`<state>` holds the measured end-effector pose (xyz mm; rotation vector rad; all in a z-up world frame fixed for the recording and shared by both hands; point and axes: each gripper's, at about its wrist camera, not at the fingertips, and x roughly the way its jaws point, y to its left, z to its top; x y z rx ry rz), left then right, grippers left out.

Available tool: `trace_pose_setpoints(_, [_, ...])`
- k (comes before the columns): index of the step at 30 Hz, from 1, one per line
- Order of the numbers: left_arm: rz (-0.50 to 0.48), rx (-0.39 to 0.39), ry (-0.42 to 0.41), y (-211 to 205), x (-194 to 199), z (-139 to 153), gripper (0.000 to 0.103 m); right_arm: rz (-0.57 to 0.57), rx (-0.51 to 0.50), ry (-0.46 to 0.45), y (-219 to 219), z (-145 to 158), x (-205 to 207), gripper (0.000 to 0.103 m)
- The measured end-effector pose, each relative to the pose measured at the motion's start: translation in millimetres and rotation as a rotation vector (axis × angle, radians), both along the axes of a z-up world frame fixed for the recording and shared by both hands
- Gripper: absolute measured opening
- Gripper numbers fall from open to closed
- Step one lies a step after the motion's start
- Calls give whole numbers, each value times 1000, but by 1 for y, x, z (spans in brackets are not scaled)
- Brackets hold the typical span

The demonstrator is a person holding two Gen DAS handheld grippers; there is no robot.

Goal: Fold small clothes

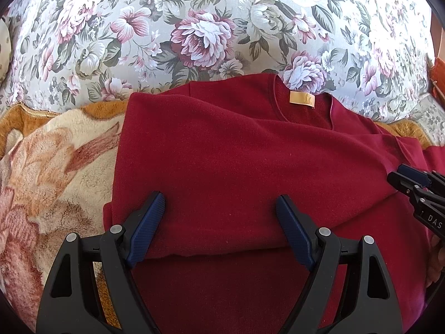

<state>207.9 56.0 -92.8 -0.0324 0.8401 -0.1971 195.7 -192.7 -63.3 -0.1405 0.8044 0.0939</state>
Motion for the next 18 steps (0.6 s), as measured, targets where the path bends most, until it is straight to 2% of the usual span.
trace_pose_setpoints(18, [1, -23, 1, 2, 0, 0, 82, 2, 20, -2, -2, -1, 1, 36])
